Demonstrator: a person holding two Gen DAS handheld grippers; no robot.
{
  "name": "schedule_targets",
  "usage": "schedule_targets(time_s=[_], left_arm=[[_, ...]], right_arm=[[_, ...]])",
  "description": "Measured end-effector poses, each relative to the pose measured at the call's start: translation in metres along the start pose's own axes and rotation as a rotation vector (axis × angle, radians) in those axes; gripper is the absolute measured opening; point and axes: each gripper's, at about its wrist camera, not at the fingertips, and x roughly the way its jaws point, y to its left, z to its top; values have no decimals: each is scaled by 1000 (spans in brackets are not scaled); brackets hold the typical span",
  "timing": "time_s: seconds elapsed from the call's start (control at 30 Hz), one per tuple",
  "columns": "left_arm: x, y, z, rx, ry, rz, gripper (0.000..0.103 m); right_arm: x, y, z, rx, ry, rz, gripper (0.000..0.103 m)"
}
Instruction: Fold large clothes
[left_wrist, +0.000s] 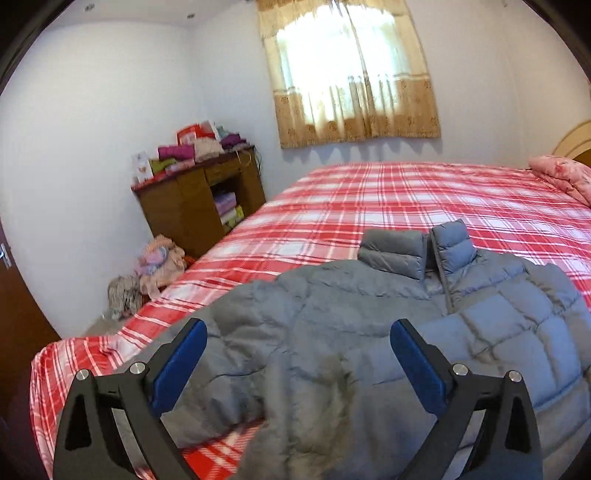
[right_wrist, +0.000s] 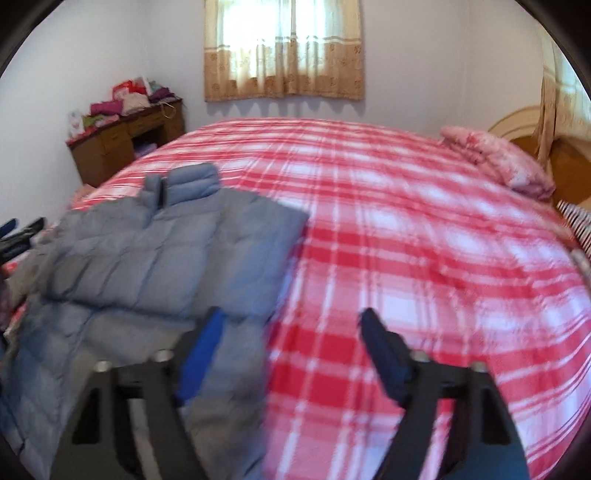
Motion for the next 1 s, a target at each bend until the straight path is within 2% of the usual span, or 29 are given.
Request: schedule_targets(time_s=[0.03,0.13,0.23,0.3,0.4,0.6,0.7,1.0], left_arm=[[3,-8,2,-2,16,-20,100],[21,-36,1,14,49,-37,100],[40,-65,-9,75,59,27,100],[58,-71,-19,96,103,63,100],[81,-69,-35,92,188,75,100],[100,-65,-46,66,267,38,100],[102,-65,-48,60,277,36,101],[108,-63,-48,55,291,32,102]], right_arm=[[11,-1,10,27,4,8,56],[46,1,30,94,9,22,47],[79,18,38,104,6,61,46],[99,34,35,78,29,90,46],[121,49,23,54,71,101,46],[131,43,10,77,108,131,46],[132,38,8,101,111,147,45],[136,50,10,43,121,88,46]])
